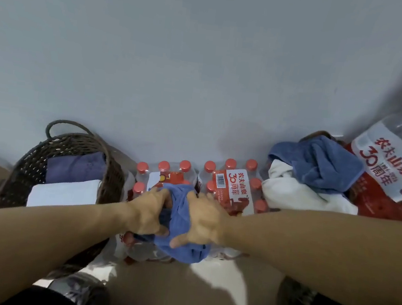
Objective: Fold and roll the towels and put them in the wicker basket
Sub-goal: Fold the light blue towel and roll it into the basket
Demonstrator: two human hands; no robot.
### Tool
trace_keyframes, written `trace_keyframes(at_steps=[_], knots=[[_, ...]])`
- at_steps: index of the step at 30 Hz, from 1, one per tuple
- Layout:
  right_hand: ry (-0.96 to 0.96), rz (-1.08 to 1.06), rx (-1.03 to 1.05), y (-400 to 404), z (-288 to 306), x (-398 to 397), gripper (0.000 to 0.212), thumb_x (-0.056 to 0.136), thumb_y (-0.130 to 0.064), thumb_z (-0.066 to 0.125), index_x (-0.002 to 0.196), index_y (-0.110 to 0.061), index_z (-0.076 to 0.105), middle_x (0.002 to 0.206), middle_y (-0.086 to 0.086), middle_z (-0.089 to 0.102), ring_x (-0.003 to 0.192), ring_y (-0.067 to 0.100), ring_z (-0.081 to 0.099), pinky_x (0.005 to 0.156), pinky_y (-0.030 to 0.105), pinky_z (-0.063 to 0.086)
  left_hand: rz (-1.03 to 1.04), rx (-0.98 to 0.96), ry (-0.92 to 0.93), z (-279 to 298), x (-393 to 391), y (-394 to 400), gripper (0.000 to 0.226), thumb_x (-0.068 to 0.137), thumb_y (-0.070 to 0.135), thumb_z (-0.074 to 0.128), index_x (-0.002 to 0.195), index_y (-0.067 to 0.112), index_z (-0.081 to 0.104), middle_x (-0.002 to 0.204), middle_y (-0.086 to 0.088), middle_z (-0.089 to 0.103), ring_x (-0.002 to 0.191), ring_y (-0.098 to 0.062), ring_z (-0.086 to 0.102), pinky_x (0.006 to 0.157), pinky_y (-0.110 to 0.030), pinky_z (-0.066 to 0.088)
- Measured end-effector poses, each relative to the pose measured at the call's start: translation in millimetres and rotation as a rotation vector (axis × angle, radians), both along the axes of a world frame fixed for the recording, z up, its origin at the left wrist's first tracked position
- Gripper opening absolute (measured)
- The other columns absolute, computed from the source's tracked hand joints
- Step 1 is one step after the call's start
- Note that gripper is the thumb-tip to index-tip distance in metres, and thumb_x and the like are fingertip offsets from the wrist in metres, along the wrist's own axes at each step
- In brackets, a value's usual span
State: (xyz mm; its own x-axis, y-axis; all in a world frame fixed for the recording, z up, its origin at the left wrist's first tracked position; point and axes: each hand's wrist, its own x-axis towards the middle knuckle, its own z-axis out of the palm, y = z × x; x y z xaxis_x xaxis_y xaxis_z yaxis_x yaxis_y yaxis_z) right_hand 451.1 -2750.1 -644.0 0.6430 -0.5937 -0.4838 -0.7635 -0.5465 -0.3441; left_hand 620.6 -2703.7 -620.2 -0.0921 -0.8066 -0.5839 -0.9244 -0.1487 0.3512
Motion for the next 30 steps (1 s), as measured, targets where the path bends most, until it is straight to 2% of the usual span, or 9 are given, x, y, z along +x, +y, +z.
trace_keyframes(at_steps=[3,5,9,12,15,18,22,26,30], knots=[[-0.039,-0.094,0.042,-0.5,0.5,7.4,0.067,0.066,-0.048,0.081,0.111,-0.014,0.045,0.103,0.005,0.054,0.086,0.023,0.056,0.068,0.033,0.050,0.083,-0.021,0.055,1.5,-0.7,-5.4,0.043,0.072,0.020,0.082,0.090,0.023,0.043,0.102,0.001,0.050,0.088,-0.015,0.050,0.072,-0.023,0.042],[-0.054,-0.146,0.108,-6.3,4.3,9.7,0.047,0.073,-0.034,0.078,0.105,-0.012,0.052,0.099,0.004,0.061,0.084,0.022,0.061,0.066,0.032,0.054,0.155,0.006,0.098,5.8,-2.5,-8.8,0.040,0.072,0.018,0.083,0.088,0.019,0.046,0.092,0.001,0.052,0.081,-0.015,0.050,0.069,-0.025,0.045],[0.175,0.028,0.319,-17.0,21.5,6.3,0.059,0.071,-0.043,0.083,0.112,-0.008,0.059,0.109,0.006,0.066,0.095,0.024,0.067,0.082,0.037,0.059,0.159,0.246,0.190,18.5,-7.1,-5.1,0.038,0.068,0.027,0.088,0.087,0.018,0.057,0.079,0.004,0.055,0.071,-0.013,0.052,0.062,-0.023,0.047],[0.242,0.031,0.576,-22.1,35.9,-11.8,0.059,0.066,-0.042,0.088,0.109,-0.012,0.063,0.110,0.004,0.067,0.093,0.024,0.068,0.074,0.033,0.060,0.175,0.482,0.325,27.7,-12.8,1.8,0.037,0.066,0.028,0.090,0.088,0.019,0.062,0.085,0.002,0.066,0.079,-0.015,0.062,0.070,-0.024,0.054],[0.297,0.037,0.680,-25.3,44.9,-26.7,0.050,0.069,-0.035,0.088,0.108,-0.017,0.062,0.117,0.001,0.064,0.103,0.024,0.065,0.085,0.037,0.058,0.183,0.539,0.343,31.5,-21.5,2.6,0.037,0.070,0.032,0.088,0.092,0.016,0.063,0.093,-0.001,0.070,0.085,-0.017,0.065,0.071,-0.024,0.056],[0.365,0.043,0.621,-27.5,45.0,-34.8,0.056,0.071,-0.039,0.086,0.113,-0.015,0.059,0.116,0.002,0.061,0.103,0.025,0.060,0.087,0.036,0.054,0.179,0.454,0.218,30.2,-26.7,-0.9,0.037,0.078,0.039,0.080,0.098,0.014,0.062,0.107,-0.001,0.066,0.096,-0.018,0.060,0.084,-0.031,0.053],[0.339,-0.032,0.471,-38.3,39.6,-49.2,0.058,0.077,-0.041,0.081,0.120,-0.010,0.058,0.116,0.005,0.064,0.107,0.028,0.062,0.092,0.038,0.054,0.231,0.340,0.030,24.4,-19.1,-9.7,0.037,0.087,0.039,0.071,0.109,0.011,0.061,0.111,-0.002,0.062,0.103,-0.021,0.059,0.091,-0.034,0.051],[0.273,-0.221,0.513,-59.9,38.2,-65.4,0.035,0.089,-0.018,0.071,0.120,-0.009,0.057,0.107,0.013,0.064,0.080,0.025,0.071,0.054,0.025,0.056,0.381,0.216,0.026,19.8,3.2,-18.2,0.024,0.088,0.034,0.071,0.097,0.012,0.066,0.097,-0.002,0.067,0.093,-0.021,0.062,0.083,-0.032,0.051],[0.151,-0.430,0.452,-79.5,35.4,-77.7,0.018,0.094,-0.004,0.061,0.110,-0.008,0.056,0.098,0.017,0.059,0.059,0.028,0.068,0.048,0.030,0.057,0.420,-0.026,-0.078,15.9,22.7,-29.1,0.020,0.086,0.031,0.071,0.081,0.013,0.063,0.087,-0.006,0.065,0.079,-0.022,0.061,0.066,-0.028,0.049]])
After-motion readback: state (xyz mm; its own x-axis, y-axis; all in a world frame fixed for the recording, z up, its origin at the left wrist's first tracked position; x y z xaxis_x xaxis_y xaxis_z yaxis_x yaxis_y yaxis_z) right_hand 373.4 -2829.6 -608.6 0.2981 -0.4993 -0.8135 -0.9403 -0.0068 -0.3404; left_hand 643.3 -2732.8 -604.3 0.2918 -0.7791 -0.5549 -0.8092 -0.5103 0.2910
